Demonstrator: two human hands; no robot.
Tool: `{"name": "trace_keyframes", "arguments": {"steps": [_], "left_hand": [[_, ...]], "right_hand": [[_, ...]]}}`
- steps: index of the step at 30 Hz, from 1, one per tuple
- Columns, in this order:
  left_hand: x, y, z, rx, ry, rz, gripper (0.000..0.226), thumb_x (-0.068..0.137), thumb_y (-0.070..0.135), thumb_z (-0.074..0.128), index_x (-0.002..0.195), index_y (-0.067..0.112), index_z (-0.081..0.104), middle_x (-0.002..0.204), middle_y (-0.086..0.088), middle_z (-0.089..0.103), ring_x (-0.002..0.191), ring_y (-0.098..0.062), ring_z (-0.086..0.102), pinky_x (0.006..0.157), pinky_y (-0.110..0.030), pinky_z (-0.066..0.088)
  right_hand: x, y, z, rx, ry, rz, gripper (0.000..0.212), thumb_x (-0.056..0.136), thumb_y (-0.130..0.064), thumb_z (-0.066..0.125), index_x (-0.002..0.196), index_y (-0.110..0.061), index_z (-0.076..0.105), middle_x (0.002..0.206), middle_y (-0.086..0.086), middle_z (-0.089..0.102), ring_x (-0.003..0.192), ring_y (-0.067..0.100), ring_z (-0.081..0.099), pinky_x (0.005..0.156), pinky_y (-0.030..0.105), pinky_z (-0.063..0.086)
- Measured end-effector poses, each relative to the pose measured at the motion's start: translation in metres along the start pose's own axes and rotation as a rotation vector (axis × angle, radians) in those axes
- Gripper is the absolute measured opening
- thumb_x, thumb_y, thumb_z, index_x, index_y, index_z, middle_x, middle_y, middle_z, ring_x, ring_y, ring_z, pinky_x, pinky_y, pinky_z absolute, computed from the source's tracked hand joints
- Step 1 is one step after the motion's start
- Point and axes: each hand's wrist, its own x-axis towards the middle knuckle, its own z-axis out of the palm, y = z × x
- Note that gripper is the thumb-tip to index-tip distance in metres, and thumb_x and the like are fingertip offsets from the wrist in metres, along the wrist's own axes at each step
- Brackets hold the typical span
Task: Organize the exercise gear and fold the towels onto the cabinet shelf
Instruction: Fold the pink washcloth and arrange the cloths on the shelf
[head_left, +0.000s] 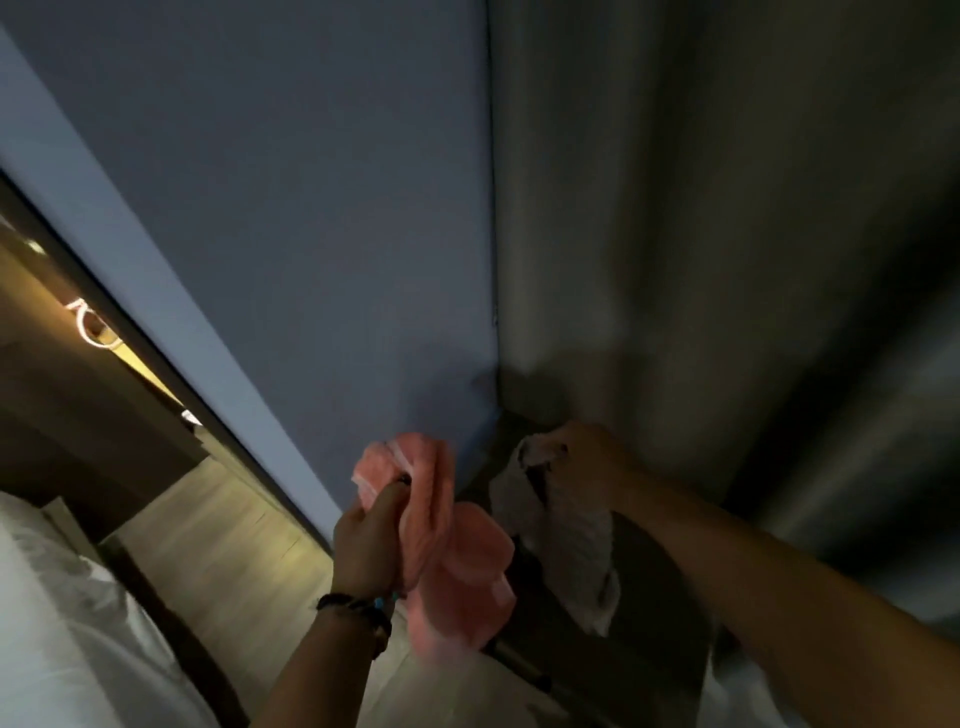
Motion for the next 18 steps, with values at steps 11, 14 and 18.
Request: {"name": "trace_keyframes", "arguments": {"steps": [11,14,18], "left_hand": [[-0.017,0.035,-0.024,-0.117,-0.011,0.100,0.017,0.087,0.033,0.065,0.095,0.018,0.067,0.085,-0.001,0.070,0.080,-0.021,0.066,0.070,-0.034,0.053],[-0.020,0.047,-0.046,-0.201,-0.026,0.091,0.012,0.087,0.030,0.066,0.091,0.019,0.068,0.091,-0.009,0.073,0.087,-0.030,0.069,0.086,-0.046,0.055],[-0.015,0.063,-0.087,-0.322,-0.013,0.162,0.007,0.087,0.030,0.065,0.086,0.023,0.067,0.088,-0.007,0.074,0.085,-0.029,0.070,0.080,-0.046,0.057]], "right_hand": [[-0.040,-0.099,-0.059,0.264,0.346,-0.217,0.023,0.077,-0.001,0.056,0.087,-0.018,0.067,0.098,-0.001,0.063,0.090,0.008,0.056,0.069,0.000,0.034],[-0.052,-0.138,-0.054,0.293,0.317,-0.313,0.023,0.079,0.003,0.055,0.085,-0.016,0.067,0.093,-0.002,0.056,0.086,0.007,0.052,0.072,-0.002,0.032],[-0.052,-0.192,-0.028,0.310,0.216,-0.406,0.025,0.080,0.001,0.055,0.085,-0.017,0.073,0.091,0.000,0.059,0.085,0.011,0.056,0.079,0.013,0.039]]}}
